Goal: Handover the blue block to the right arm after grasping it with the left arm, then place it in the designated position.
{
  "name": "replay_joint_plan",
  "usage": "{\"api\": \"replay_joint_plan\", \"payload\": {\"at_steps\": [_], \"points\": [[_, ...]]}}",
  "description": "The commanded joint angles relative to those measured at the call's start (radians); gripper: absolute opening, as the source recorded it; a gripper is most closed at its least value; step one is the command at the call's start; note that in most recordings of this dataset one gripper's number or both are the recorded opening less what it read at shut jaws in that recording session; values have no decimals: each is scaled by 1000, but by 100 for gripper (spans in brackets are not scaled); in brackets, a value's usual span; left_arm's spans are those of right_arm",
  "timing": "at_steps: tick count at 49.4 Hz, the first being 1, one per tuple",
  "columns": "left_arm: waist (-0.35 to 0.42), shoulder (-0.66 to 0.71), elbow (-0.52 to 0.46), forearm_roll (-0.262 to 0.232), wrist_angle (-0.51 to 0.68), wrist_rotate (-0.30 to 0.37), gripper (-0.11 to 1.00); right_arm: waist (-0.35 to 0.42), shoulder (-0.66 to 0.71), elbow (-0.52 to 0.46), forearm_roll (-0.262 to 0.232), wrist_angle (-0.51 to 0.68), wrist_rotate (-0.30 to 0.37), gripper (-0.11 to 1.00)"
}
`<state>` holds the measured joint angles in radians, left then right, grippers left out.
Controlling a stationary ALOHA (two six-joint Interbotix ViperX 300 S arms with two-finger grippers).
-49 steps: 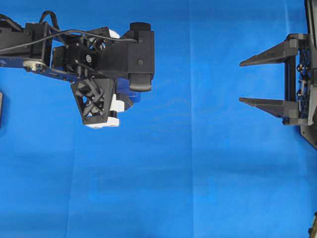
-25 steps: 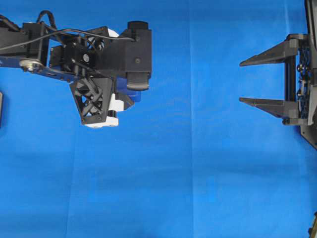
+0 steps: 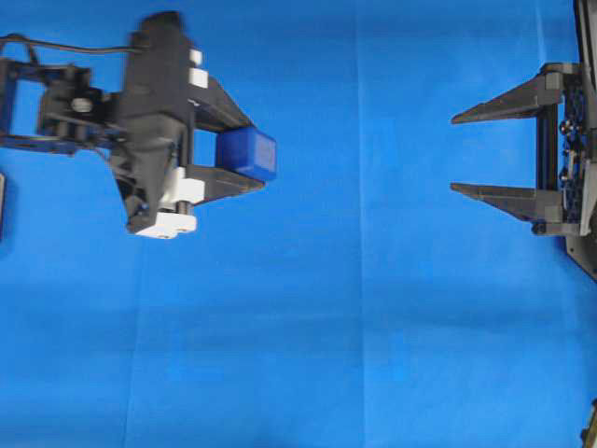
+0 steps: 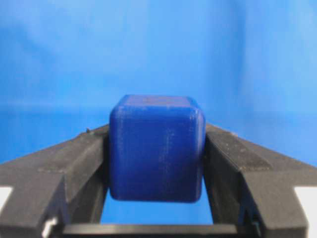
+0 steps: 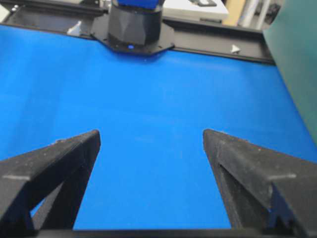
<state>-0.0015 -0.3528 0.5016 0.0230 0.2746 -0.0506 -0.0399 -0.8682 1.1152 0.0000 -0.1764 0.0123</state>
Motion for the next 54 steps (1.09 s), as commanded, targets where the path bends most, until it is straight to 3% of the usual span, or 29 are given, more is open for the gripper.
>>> {"api": "replay_joint_plan", "payload": {"at_steps": [1,14,40,45,54], "points": [[2,-57,55,0,-160,-2,47,-3,2,-31,-6,-15,0,98],[2,-98,199,-6,-494,-6,47,-3,3,-31,-15,-21,-2,98],[5,-100,209,-8,-506,-5,47,-3,0,-55,-18,-5,-12,98],[6,-100,209,-6,-506,-6,47,-3,-5,-91,-55,38,-49,98],[6,-104,210,-8,-511,-6,47,-3,-9,-163,-173,132,-163,97]]}}
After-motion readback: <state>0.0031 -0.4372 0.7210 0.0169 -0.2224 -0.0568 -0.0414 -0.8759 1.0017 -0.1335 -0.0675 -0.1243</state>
